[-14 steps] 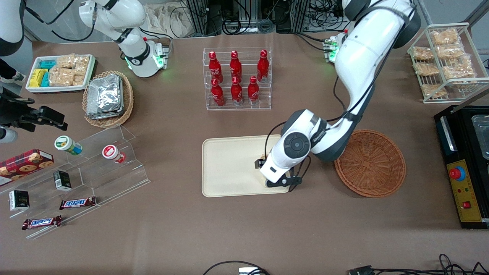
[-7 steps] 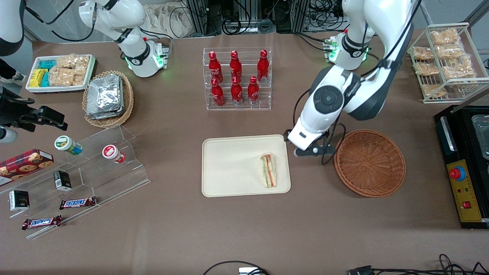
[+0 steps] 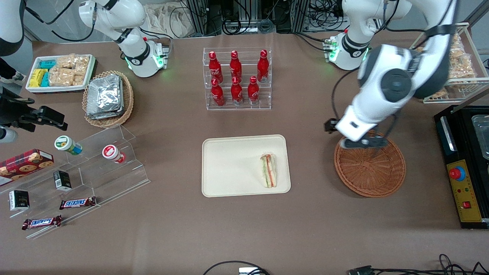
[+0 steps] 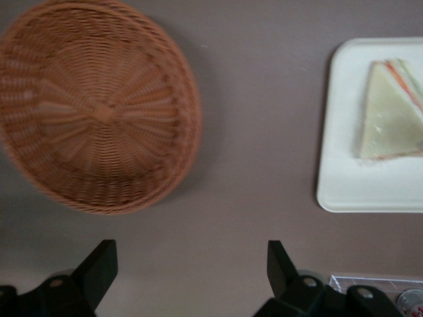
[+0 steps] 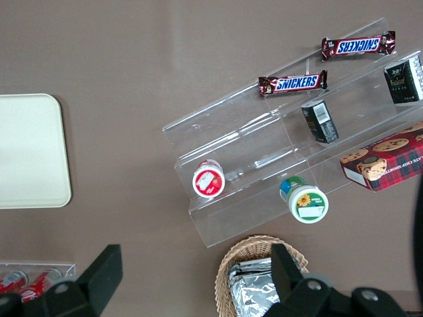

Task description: Place sandwich from basket to tray

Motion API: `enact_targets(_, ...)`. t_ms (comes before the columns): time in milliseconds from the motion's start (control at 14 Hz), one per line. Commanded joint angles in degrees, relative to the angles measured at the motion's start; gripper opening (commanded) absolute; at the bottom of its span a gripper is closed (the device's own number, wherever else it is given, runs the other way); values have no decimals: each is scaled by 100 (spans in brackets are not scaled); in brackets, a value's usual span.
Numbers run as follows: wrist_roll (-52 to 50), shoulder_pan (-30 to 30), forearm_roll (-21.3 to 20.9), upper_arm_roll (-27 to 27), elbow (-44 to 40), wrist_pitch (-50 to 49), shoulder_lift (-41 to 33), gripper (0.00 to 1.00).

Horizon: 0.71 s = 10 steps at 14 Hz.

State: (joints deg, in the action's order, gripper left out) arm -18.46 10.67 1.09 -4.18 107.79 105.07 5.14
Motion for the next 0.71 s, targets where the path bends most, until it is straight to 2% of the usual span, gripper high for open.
enact_targets(0, 648, 22, 128, 723, -625, -687, -22, 100)
enact_targets(143, 844, 22, 76, 1093, -978, -1040, 22, 100)
enact_targets(643, 765, 22, 23, 1112, -1698, -1322, 373, 100)
